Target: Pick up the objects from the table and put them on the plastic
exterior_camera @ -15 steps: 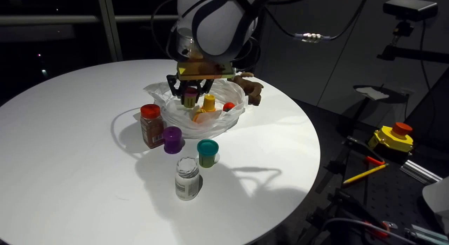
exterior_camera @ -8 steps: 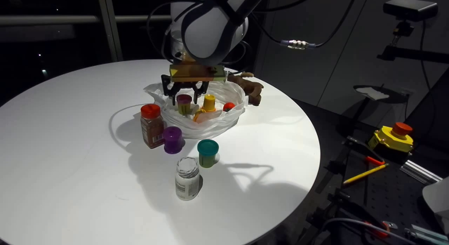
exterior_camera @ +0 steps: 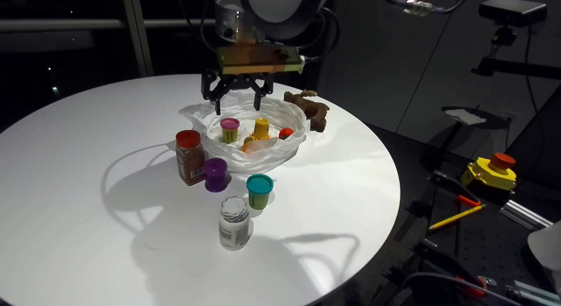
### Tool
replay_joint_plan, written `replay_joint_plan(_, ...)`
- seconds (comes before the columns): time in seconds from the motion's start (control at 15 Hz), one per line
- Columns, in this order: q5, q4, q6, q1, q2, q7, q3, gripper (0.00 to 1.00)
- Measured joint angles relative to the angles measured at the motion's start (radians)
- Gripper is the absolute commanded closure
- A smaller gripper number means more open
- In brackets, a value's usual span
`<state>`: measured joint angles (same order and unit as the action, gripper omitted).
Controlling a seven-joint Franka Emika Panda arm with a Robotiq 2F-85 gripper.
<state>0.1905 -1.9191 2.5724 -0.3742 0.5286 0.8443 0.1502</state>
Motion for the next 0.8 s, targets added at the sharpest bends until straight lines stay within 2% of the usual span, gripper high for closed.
replay_joint_plan(0.2, 0.106, -0.149, -0.037, -0.057, -0.131, 0.008, -0.015, 0.0)
replay_joint_plan(0.4, 0.241, -0.312, -0.016, -0.09, -0.236, 0.013, -0.076, 0.0)
replay_joint_plan(0.53, 0.295, -0.412, 0.056, -0.094, -0.284, 0.016, -0.136, 0.0)
replay_joint_plan(0.8, 0.302, -0.542, 0.217, -0.093, -0.31, 0.006, -0.221, 0.0)
